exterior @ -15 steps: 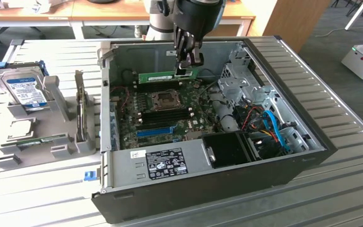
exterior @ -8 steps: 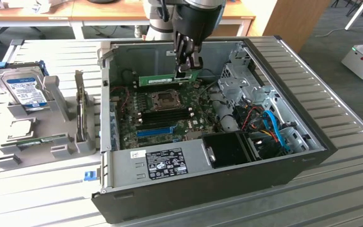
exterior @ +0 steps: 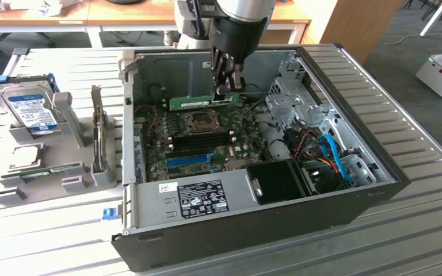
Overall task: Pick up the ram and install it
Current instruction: 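Insert the ram into the slot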
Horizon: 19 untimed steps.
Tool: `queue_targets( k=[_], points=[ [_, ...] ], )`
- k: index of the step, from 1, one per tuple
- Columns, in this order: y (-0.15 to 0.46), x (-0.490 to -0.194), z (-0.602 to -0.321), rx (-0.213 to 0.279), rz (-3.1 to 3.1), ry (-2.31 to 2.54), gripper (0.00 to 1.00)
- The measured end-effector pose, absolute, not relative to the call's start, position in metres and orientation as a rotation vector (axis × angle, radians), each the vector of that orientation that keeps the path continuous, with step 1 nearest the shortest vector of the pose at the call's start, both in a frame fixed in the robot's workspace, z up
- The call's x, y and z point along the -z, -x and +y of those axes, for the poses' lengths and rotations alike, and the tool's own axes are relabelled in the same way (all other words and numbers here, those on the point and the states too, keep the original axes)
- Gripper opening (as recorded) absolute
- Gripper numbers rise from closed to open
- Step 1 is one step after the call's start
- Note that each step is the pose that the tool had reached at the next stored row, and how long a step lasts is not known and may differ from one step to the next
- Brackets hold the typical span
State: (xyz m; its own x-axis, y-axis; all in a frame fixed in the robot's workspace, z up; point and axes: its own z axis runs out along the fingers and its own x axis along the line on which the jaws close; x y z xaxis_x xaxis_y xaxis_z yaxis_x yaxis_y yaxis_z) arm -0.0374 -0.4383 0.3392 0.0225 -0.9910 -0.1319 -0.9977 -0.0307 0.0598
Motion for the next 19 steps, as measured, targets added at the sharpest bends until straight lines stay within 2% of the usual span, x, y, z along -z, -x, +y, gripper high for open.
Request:
queue_targets(
  k=[19],
  points=[
    [0.037, -0.305, -0.438, -0.21, 2.151, 2.21, 0.12]
  ],
)
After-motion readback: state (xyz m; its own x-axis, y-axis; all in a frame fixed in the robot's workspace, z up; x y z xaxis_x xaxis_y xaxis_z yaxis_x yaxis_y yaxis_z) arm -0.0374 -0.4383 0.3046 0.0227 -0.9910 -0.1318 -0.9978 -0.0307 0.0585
